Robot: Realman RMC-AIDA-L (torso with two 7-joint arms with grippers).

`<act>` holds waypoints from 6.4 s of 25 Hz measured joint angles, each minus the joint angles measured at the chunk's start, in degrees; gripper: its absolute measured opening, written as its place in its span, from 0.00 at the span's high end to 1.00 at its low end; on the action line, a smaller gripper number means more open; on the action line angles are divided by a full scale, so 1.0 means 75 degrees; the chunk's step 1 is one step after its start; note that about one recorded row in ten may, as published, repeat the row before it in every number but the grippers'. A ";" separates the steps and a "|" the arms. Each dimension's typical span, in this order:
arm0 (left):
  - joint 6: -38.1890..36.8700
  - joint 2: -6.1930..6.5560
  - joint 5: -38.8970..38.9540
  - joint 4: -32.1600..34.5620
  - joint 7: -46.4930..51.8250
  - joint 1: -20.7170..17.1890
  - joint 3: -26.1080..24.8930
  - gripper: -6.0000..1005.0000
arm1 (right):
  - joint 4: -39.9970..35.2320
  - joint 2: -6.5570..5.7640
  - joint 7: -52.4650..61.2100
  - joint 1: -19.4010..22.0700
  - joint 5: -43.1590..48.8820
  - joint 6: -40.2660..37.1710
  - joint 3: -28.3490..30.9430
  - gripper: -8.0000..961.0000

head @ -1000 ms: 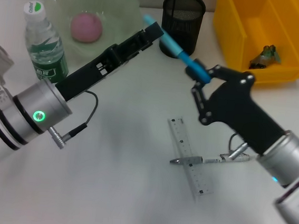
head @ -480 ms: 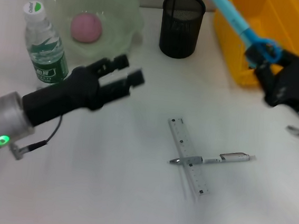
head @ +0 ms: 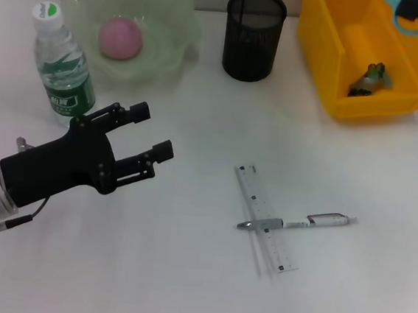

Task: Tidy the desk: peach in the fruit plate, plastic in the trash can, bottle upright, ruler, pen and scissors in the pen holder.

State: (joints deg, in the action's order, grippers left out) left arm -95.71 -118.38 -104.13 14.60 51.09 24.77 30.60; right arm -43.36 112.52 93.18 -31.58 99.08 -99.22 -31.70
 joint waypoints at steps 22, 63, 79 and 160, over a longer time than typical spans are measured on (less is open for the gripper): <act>0.0261 -0.0036 -0.0021 -0.0088 -0.0297 0.0021 0.0021 0.22 | 0.0492 -0.0469 0.5680 -0.5089 0.7112 0.3126 -0.2459 0.87; 0.0380 -0.0007 0.0135 -0.0069 -0.0255 0.0067 -0.0016 0.22 | -0.1392 0.0289 0.5252 -0.3679 0.4472 0.3435 -0.2972 0.32; 0.0769 0.0034 -0.0009 0.0401 -0.0235 -0.0155 0.0019 0.22 | 0.0024 0.0216 0.6681 -0.4230 0.4821 0.0892 -0.3918 0.32; 0.1031 0.0010 0.0032 0.0423 -0.0483 -0.0579 -0.0037 0.22 | 0.1007 0.0982 1.0174 -0.4811 0.5386 0.1175 -0.7540 0.33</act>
State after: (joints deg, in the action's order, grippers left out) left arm -87.98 -118.30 -103.89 17.77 47.47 20.43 30.32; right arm -35.80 119.88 169.49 -67.66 139.47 -90.40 -88.25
